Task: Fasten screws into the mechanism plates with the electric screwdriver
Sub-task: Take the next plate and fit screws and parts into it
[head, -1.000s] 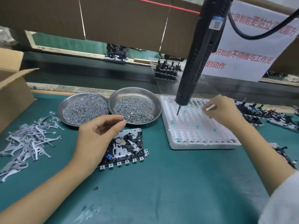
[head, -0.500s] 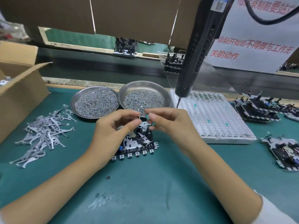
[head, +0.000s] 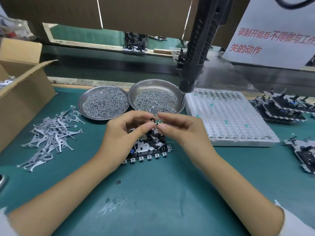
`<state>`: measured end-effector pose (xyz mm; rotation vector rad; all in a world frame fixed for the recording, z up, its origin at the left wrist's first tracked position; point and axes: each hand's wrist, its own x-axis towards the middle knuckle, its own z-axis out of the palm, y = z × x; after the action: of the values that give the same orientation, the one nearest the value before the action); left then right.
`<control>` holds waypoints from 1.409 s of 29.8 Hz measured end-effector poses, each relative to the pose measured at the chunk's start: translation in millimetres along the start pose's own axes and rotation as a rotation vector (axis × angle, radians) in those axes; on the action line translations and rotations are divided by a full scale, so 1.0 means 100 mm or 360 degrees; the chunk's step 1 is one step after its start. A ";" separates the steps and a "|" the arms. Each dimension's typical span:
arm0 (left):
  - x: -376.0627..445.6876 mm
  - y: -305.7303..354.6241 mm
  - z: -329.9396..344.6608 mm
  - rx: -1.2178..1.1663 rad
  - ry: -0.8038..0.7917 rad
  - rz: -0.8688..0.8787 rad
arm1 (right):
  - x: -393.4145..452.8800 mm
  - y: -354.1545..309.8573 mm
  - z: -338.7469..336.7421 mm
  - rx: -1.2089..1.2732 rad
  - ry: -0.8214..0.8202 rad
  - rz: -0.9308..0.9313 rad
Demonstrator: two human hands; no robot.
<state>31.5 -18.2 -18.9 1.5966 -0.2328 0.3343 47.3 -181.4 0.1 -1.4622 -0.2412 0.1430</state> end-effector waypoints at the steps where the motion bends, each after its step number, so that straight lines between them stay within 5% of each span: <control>1: 0.00 0.00 0.00 0.0012 -0.0008 0.0001 | 0.00 0.00 -0.01 -0.0027 0.0010 -0.0011; 30: -0.01 0.01 -0.01 0.0127 -0.0125 0.0016 | 0.00 0.02 -0.06 -0.0126 -0.0032 -0.0055; 42: 0.06 0.13 -0.15 0.0742 -0.0226 0.0419 | -0.03 0.03 -0.03 -0.0473 -0.0128 -0.0315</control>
<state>31.7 -3.4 -3.6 2.0582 -0.5052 0.5052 45.0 -185.0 -3.7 -1.7186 -0.4874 0.0046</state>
